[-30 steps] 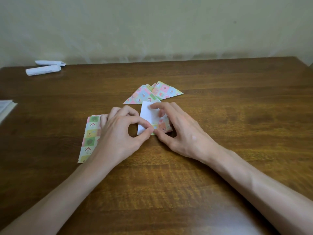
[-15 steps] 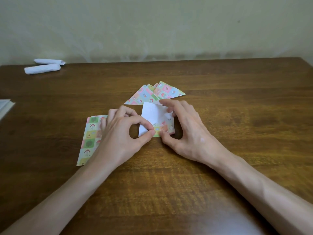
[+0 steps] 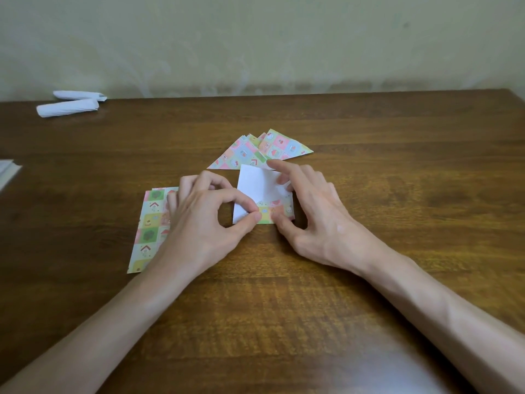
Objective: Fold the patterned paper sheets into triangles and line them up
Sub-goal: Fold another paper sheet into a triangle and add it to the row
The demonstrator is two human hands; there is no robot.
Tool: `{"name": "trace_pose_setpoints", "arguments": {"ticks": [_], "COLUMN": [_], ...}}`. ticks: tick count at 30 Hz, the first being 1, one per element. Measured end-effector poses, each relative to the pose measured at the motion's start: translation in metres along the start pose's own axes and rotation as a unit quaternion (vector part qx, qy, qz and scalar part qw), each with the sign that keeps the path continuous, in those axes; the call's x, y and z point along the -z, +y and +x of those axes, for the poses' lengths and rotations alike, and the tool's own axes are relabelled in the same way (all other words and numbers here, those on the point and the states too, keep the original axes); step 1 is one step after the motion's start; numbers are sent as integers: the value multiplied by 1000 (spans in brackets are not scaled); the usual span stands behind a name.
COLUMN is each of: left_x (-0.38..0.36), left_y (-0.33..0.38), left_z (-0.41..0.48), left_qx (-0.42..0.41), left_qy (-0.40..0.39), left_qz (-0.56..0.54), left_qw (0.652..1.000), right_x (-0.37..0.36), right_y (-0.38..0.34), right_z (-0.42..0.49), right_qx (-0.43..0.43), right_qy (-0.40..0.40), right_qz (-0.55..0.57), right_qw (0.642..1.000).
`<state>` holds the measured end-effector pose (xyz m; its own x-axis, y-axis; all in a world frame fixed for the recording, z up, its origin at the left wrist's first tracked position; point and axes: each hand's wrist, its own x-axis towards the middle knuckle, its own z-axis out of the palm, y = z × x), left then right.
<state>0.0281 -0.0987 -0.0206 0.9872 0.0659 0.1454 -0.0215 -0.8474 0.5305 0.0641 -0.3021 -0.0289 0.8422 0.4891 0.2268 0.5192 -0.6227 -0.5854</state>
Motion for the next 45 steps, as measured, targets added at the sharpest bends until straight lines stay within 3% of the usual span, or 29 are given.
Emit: {"name": "trace_pose_setpoints", "arguments": {"ticks": [20, 28, 31, 36, 39, 42, 45], "left_x": [0, -2, -4, 12, 31, 35, 31], "left_y": [6, 3, 1, 2, -11, -22, -23], "left_z": [3, 1, -1, -3, -2, -1, 0], "left_qx": [21, -5, -56, -245, -340, -370, -366], "left_qy": [-9, 9, 43, 70, 24, -28, -37], "left_qz": [7, 10, 22, 69, 110, 158, 144], "left_qw": [1000, 1000, 997, 965, 934, 915, 919], "right_x": [6, 12, 12, 13, 14, 16, 16], "right_y": [-2, -2, -2, -3, -5, -7, -7], "right_z": [-1, 10, 7, 0, -3, -6, -9], "right_qx": [-24, -115, -111, -89, -59, -36, 8], "right_qy": [-53, -64, -64, -52, -49, -52, -42], "right_qz": [50, 152, 150, 142, 128, 114, 83], "right_qw": [997, 980, 980, 984, 989, 991, 996]}}
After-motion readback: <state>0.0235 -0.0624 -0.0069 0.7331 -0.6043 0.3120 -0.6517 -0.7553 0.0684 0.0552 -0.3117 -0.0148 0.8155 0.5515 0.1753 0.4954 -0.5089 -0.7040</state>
